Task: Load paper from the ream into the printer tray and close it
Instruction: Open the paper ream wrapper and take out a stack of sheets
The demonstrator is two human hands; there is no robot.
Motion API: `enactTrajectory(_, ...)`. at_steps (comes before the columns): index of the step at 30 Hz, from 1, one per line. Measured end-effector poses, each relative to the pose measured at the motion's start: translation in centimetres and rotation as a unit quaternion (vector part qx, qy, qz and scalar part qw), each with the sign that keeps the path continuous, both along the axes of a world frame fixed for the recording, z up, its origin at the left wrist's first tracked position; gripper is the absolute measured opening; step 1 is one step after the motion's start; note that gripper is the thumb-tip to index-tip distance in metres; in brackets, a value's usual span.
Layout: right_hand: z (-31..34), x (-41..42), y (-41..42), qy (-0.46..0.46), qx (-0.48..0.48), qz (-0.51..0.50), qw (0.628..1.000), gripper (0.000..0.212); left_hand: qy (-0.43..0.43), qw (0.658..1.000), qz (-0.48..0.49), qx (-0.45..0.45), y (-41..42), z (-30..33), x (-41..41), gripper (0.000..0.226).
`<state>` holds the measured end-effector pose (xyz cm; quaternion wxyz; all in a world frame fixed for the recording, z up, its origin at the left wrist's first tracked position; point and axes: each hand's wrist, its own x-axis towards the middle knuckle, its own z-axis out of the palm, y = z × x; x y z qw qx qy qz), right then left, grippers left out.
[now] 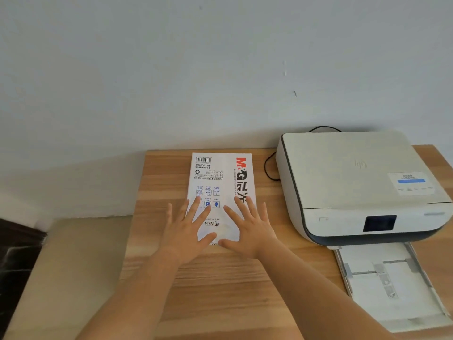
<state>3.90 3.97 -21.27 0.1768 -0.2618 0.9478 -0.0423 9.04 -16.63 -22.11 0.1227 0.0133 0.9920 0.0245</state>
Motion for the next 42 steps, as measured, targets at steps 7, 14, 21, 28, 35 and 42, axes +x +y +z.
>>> enactTrajectory(7, -1.3, 0.1, -0.2, -0.014, 0.005, 0.006, 1.000, 0.093, -0.008, 1.000, 0.008, 0.008, -0.6, -1.1, 0.3, 0.089)
enactTrajectory(14, -1.2, -0.6, -0.4, -0.021, -0.001, -0.002, 1.000, 0.088, -0.014, 1.000, 0.014, 0.006, -0.3, -0.9, -0.3, 0.079)
enactTrajectory(21, -0.7, -1.2, -1.1, -0.029, -0.039, -0.022, 0.999, 0.075, -0.007, 1.000, 0.008, 0.016, -0.4, -1.0, -0.8, 0.084)
enactTrajectory(28, -0.7, -1.4, -2.6, -0.111, -0.092, -0.087, 0.986, 0.046, -0.003, 1.000, 0.008, 0.022, -1.2, -1.7, -0.4, 0.081)
enactTrajectory(35, -1.6, -1.3, -4.2, -0.139, -0.090, -0.145, 0.975, 0.037, -0.001, 1.000, 0.013, 0.026, -1.8, -1.8, 0.0, 0.083)
enactTrajectory(42, -1.7, -1.7, -5.1, -0.128, -0.018, -0.162, 0.978, 0.036, -0.008, 0.999, 0.018, 0.026, -2.1, -1.6, 0.3, 0.083)
